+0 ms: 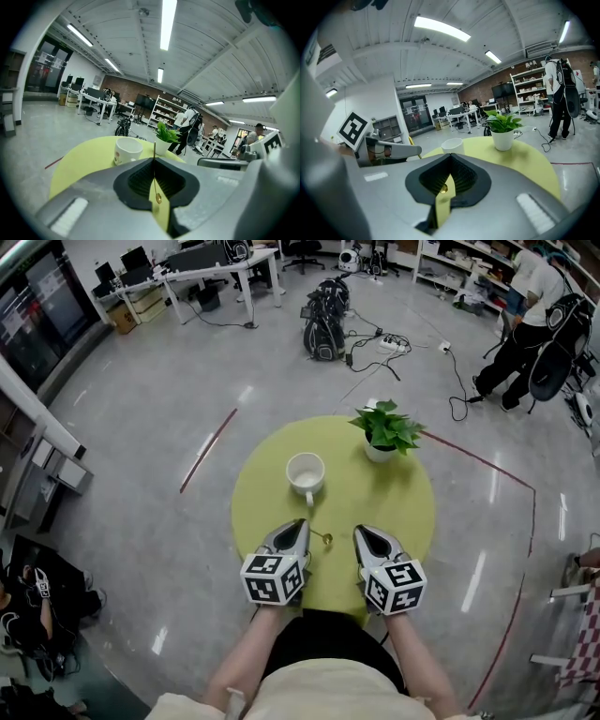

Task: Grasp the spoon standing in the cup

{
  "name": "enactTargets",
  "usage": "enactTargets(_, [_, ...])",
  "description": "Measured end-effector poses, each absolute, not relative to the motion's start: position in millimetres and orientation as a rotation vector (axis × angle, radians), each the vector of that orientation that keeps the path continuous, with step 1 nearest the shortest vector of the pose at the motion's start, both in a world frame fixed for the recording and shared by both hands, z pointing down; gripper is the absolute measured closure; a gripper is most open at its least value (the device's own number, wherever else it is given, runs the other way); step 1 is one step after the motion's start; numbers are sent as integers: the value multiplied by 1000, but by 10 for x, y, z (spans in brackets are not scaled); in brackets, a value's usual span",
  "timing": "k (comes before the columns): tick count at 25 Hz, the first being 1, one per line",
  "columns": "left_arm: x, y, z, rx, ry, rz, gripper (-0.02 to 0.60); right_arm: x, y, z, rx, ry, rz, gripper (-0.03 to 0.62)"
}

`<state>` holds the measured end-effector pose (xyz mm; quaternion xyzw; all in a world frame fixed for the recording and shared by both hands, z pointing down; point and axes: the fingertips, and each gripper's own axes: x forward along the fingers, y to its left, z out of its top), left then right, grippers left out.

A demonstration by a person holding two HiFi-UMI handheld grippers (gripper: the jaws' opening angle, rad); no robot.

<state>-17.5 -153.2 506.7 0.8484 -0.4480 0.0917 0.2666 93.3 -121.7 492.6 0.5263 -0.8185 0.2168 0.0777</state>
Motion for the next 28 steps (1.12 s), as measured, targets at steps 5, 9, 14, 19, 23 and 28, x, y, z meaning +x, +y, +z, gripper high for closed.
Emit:
enactTargets(5, [-170, -1528, 5085, 2283, -1213, 243, 577, 981, -1237, 4924, 1587, -2454, 639, 594])
enactTargets(9, [-166, -1514, 5036, 2277, -1211, 234, 577, 990, -1233, 4903, 1589, -2450, 648, 594])
enactTargets(14, [-185, -1535, 5048, 2271, -1225, 241, 577, 961, -1240, 4941, 1566, -2454, 660, 594])
enactTargets(19, [-212, -1546, 5073, 2265, -1234, 251, 577, 964, -1282, 4945, 1563, -2457, 663, 594])
enactTargets(23, [-232, -1564, 5074, 2256, -1240, 251, 577, 974, -1317, 4941, 1562, -2456, 670, 594])
enactTargets(28, [-241, -1606, 5059, 2252, -1239, 245, 577, 967, -1361, 4960, 1560, -2454, 682, 594])
